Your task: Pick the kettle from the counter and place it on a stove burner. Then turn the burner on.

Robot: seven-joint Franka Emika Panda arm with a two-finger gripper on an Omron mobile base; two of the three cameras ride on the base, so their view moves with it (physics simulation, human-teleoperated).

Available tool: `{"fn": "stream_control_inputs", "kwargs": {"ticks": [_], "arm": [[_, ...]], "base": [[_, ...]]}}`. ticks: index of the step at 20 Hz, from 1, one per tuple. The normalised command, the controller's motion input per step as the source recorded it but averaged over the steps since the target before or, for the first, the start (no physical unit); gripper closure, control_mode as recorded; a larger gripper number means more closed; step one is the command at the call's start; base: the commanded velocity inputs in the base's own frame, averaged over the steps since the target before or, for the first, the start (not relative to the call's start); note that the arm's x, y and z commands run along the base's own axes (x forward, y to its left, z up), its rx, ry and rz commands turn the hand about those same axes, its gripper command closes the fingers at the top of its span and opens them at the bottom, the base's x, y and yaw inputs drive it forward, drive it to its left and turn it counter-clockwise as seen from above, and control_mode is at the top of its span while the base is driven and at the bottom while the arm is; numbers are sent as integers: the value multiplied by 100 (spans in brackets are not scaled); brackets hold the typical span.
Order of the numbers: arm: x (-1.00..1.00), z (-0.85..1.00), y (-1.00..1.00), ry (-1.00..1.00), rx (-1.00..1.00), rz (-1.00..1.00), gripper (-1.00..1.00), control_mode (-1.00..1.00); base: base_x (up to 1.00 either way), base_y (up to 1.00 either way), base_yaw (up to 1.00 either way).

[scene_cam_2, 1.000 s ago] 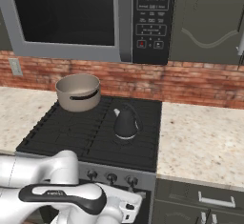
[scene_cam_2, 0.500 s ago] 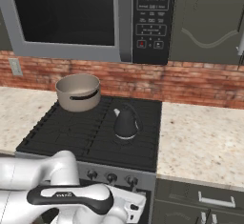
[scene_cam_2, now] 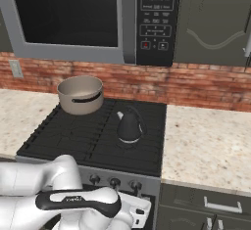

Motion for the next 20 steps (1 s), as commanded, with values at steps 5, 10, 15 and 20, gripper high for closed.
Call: {"fn": "stream_control_inputs", "kwargs": {"ticks": [5,10,15,20], "arm": [[17,-19,0,2,0,0,-100,-100],[23,-6,0,0,0,0,-100,-100],[22,-15,0,0,0,0,-100,-100],[21,-27,0,2,-2,0,-100,-100]], "base": [[0,0,0],[0,0,0],[0,0,0],[0,0,0]]}}
